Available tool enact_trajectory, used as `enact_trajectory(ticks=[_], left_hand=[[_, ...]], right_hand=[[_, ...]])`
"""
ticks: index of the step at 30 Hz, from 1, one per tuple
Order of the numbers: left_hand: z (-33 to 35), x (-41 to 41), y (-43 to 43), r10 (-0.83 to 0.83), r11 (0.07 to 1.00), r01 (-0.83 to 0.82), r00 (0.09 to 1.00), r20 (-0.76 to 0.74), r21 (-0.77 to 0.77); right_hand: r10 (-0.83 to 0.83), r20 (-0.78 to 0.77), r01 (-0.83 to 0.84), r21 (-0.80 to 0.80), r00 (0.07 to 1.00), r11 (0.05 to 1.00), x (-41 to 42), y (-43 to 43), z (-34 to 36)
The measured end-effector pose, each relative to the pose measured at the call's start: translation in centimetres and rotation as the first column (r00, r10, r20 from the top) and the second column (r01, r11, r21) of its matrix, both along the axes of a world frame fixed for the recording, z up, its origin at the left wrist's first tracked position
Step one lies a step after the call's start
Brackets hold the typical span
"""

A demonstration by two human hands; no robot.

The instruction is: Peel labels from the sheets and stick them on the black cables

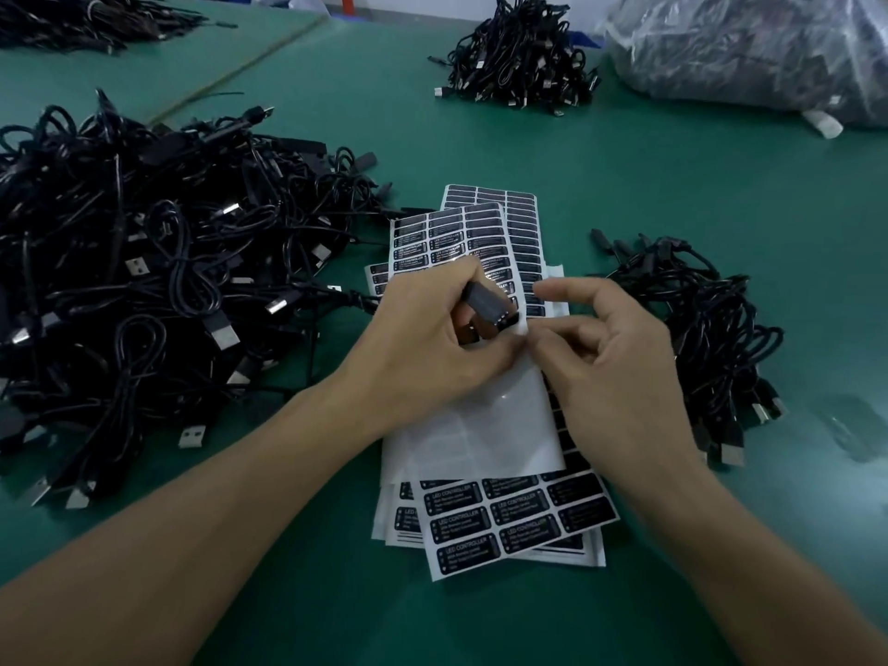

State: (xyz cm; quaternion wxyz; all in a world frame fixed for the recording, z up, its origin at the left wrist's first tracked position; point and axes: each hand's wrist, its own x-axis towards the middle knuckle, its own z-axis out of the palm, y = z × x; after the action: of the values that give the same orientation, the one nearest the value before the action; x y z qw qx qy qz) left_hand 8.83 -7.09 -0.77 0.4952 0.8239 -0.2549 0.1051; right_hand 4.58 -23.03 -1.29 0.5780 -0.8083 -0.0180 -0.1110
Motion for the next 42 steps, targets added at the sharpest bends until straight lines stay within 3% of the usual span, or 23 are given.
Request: enact_trajectory(ticks=[6,21,31,36,42], left_hand=[[-0.03,0.04,0.02,0.014,1.000,-0.014,1.000,-0.001,-0.026],[-0.09,0.18,0.42,-0.134,0.960,0.062,0.958,-0.254,-0.273],[-0.12,0.28,0.50,-0.129,0.958,0.064,0.967,-0.221,-0.278],[-0.20,0.33,0.37,-0.063,0.980,0.023,0.977,-0.201,-0.196],[-0.24,0.27,0.22,0.062,0.977,-0.088,0.989,-0.135,-0.194]], right_hand=[[0.009,0.045,-0.007,-0.046,0.999,0.999,0.10,-0.09,-0.03],[0.088,0.107,-0.072,-0.148,0.990,0.986,-0.19,0.22,-0.13],[0.081,0.111,-0.066,-0.136,0.991,0.989,-0.34,0.34,-0.07],[0.068,0.096,-0.053,-0.149,0.993,0.987,-0.41,0.44,0.02],[0.021,0.181,0.035,-0.300,0.983,0.953,-0.72,0.46,0.07]])
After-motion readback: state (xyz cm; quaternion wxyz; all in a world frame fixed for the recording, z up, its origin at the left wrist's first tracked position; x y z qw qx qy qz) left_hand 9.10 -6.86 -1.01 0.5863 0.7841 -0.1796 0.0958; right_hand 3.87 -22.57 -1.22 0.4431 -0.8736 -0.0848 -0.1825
